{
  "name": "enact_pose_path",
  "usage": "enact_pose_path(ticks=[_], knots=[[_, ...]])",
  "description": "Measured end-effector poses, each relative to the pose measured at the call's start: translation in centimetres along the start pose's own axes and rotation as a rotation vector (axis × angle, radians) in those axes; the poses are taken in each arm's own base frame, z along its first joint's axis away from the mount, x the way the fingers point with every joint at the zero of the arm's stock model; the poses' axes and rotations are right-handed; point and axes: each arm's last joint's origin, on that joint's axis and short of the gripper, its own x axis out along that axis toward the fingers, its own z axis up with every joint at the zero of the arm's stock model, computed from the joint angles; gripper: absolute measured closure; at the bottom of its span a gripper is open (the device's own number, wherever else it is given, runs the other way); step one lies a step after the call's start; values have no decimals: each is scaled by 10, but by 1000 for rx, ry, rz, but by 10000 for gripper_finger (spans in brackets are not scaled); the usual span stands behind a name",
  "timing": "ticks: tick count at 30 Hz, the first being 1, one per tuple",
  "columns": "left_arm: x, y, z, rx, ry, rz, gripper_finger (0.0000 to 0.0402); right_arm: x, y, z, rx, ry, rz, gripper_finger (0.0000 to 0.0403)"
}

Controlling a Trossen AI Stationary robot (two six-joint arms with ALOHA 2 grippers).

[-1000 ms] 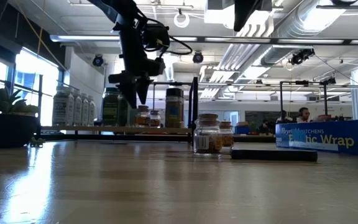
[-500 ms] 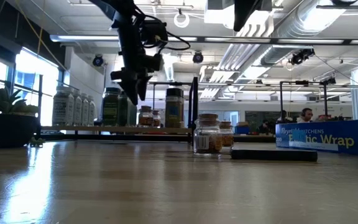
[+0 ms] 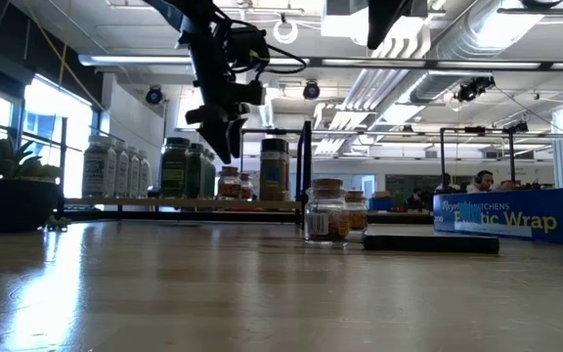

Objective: Shelf spices
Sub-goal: Adjust the brown and green lid seasoning bottles on the shelf

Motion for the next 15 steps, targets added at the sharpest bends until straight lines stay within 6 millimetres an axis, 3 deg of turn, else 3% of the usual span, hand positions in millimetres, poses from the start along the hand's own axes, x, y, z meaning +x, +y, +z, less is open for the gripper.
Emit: enact_pose_path(ticks=[15], knots=[[1, 0, -1, 16, -40, -63, 135, 0, 0, 0, -3, 0, 0, 403]])
